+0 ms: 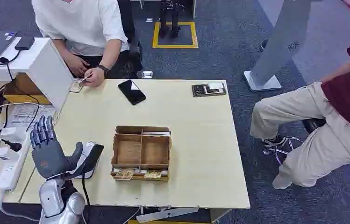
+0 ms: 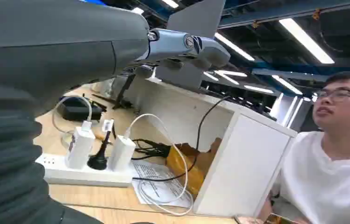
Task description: Pass the card to the sensor for recognition and then transmit it.
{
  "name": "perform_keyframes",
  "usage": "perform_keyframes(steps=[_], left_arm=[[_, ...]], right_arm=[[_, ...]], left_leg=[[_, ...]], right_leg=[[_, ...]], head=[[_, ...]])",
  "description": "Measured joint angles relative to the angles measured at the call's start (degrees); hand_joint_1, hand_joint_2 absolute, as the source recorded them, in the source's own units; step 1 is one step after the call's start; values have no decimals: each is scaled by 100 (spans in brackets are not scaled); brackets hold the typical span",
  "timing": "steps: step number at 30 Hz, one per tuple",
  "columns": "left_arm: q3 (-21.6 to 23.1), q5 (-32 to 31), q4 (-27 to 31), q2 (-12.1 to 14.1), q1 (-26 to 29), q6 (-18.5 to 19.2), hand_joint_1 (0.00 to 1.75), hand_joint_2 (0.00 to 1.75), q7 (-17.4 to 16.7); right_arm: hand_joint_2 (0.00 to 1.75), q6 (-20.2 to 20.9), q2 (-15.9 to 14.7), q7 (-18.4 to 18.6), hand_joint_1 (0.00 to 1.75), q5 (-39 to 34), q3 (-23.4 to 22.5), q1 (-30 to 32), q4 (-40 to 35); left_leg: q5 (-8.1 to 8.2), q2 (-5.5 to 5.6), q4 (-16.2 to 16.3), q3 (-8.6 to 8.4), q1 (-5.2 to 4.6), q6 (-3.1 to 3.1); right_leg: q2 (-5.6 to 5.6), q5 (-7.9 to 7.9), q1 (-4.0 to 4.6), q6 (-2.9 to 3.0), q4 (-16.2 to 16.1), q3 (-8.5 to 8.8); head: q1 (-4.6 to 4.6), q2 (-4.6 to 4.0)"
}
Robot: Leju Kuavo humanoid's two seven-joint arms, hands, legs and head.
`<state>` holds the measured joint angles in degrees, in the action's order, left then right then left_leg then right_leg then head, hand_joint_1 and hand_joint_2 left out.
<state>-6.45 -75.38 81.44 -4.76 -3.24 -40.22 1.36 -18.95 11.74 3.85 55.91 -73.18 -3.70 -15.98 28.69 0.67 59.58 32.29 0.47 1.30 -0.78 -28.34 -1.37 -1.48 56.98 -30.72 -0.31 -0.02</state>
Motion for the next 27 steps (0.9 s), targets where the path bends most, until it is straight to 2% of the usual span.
perform_keyframes(steps=[6,9,10,13,15,16,20,21,27], left_arm=[[0,238,70,-96,49,-2,0,175,485],[0,321,81,-140,71,0,0,175,592],[10,220,81,-146,75,0,0,175,532],[190,-744,55,-85,46,0,0,175,34],[328,-862,44,-39,27,0,0,175,-134],[376,-890,44,0,25,0,0,0,-224],[560,-640,44,103,25,0,0,0,-376],[564,-530,44,109,23,0,0,175,-376],[610,-106,42,105,8,0,0,175,-215]], right_arm=[[175,0,-24,0,0,4,0,-2,20],[175,0,-37,26,0,22,0,-5,35],[175,0,-41,41,0,39,0,-6,41],[175,4,-74,103,0,109,13,-24,63],[175,7,-98,109,0,122,17,-34,81],[175,7,-112,111,0,125,20,-34,90],[175,4,-142,111,0,140,22,-37,120],[175,4,-148,116,0,140,22,-36,127],[175,0,-173,127,0,142,22,-53,142]], left_leg=[[0,0,0,0,0,0],[0,0,0,0,-1,0],[0,0,1,-1,-1,0],[0,0,1,0,-1,0],[0,-2,1,-1,-1,0],[0,-2,1,-2,-1,0],[0,-2,1,-1,0,0],[0,-1,1,-1,0,0],[0,-2,1,0,0,0]], right_leg=[[0,0,0,0,0,0],[0,0,0,0,-1,0],[0,0,0,0,-1,-3],[1,0,0,0,-1,-2],[-1,2,0,0,-1,-2],[-2,2,0,0,0,-2],[-1,2,0,0,0,-3],[-1,2,0,0,0,-3],[-1,1,0,0,-1,-3]], head=[[2,0],[0,0],[0,0],[0,0],[0,0],[0,0],[0,0],[0,0],[0,0]])
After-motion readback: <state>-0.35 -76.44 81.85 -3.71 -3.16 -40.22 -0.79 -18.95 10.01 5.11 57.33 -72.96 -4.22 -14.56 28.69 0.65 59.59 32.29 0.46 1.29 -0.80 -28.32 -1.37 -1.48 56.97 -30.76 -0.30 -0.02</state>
